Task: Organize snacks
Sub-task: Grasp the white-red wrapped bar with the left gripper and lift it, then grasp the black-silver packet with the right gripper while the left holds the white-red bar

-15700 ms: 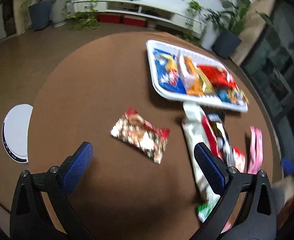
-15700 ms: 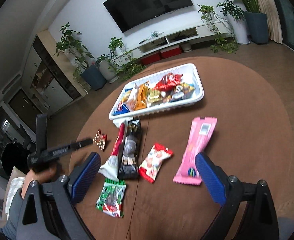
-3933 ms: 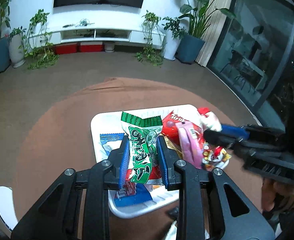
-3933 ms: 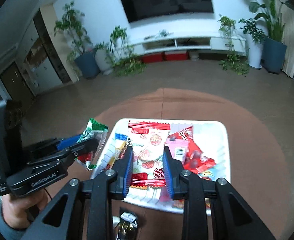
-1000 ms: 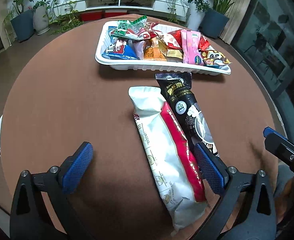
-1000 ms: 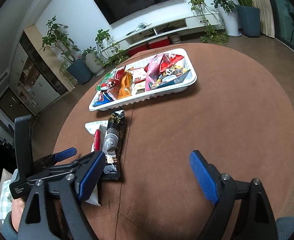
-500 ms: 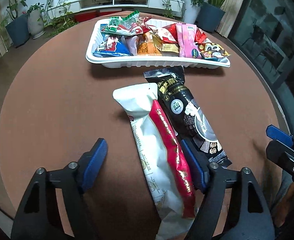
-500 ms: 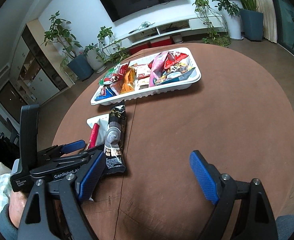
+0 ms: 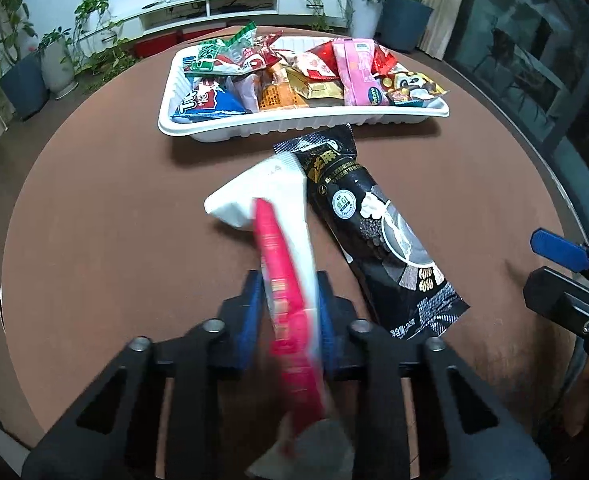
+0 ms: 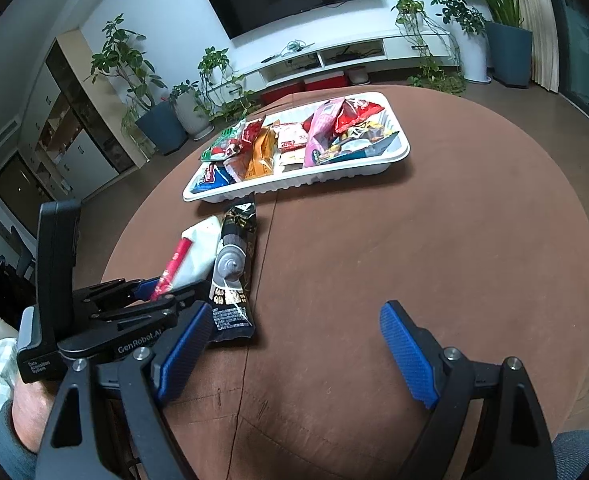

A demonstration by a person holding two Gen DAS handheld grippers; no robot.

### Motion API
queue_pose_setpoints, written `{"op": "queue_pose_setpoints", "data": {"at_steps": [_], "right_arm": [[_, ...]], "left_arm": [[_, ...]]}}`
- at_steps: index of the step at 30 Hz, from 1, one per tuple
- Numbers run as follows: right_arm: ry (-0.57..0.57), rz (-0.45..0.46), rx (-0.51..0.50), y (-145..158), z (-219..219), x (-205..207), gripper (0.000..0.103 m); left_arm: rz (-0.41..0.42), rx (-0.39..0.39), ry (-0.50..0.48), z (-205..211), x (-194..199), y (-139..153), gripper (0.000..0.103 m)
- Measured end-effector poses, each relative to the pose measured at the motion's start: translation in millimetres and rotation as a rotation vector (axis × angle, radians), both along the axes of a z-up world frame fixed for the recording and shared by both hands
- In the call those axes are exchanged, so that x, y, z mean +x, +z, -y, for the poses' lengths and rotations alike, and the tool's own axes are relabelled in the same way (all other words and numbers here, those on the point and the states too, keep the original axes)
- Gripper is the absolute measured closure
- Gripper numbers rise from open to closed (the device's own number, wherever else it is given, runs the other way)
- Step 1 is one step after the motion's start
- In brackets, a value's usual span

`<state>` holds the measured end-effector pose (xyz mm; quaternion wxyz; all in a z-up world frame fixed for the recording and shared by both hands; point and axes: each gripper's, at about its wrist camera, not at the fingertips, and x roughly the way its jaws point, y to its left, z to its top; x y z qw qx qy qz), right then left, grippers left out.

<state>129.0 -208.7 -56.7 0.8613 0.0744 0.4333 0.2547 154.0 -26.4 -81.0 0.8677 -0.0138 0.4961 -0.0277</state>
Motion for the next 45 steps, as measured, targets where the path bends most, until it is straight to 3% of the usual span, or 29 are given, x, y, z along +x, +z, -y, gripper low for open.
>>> {"op": "queue_pose_setpoints", "data": {"at_steps": [11,20,27,34,39,45], "right_arm": [[0.044,0.025,-0.049,7.1,-20.4,3.7,0.016],[0.141,0.041,-0.131,9.7,-70.4,23.1,0.018],[0.181,0.006,-0.221,-6.8,-111.2,43.7,0.03],[0.176,-0.038,-0.287,-26.5,-123.9,47.9,0.044],[0.181,-0.012,-0.326,-29.4,-128.4,42.9,0.047],[0.185,0.02,-0.377,-30.6,-134.5,35.1,0.059]], "left_arm": [[0.032,-0.067,0.001,-15.0,-15.2,4.5,0.085],[0.086,-0.126,0.027,-31.7,-42.8,23.5,0.085],[0.1,-0.164,0.043,-39.4,-59.5,26.3,0.085],[0.102,-0.193,0.051,-42.7,-62.6,23.9,0.085],[0.097,-0.203,0.054,-43.4,-61.4,19.9,0.085],[0.096,-0.203,0.063,-43.4,-61.9,18.9,0.085]]}}
